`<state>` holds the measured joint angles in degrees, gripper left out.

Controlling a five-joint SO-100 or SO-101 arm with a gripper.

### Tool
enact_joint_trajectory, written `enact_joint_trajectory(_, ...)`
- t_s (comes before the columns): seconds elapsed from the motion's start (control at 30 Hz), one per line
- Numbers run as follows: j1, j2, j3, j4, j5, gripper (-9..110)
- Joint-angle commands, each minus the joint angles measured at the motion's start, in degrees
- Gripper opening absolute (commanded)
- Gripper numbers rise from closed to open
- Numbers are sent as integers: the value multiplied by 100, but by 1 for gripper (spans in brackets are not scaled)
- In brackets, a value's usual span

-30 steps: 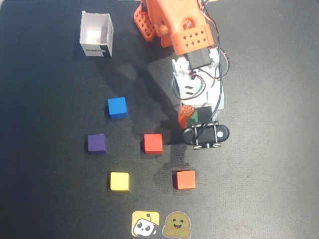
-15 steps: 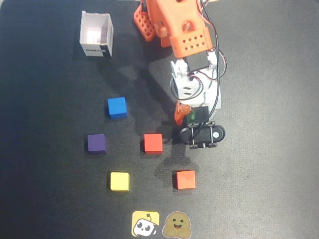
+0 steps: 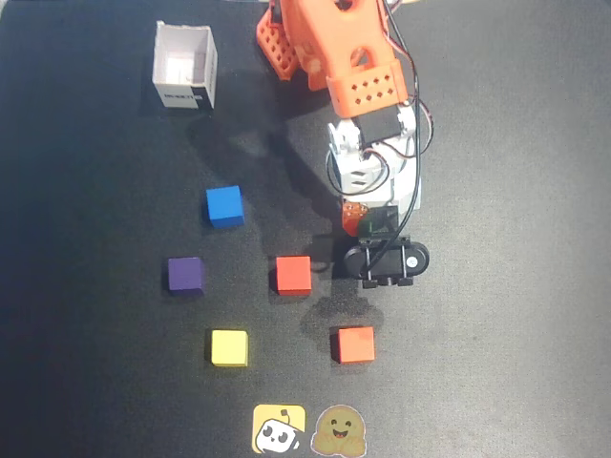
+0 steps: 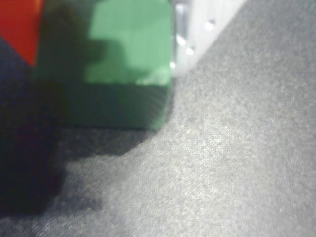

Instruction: Put the green cube on top of the yellow cube.

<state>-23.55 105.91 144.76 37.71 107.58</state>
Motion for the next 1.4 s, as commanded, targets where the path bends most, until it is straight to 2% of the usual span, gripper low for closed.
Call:
enact_joint_trajectory(0.0,-44,149,-44,-62,44,5)
enact_joint_trajectory(0.17,18,272,-237,255,53,5)
enact_joint_trajectory(0.4,510,940,-1125,1767,18,5)
enact_joint_trajectory(0.77,2276,1521,-2083,3498,-519,5)
enact_joint_trajectory(1.17,3990,1362,-2241,3674,-923,5)
enact_joint_trajectory(1.37,4395,1345,-2259,3463,-1125,5)
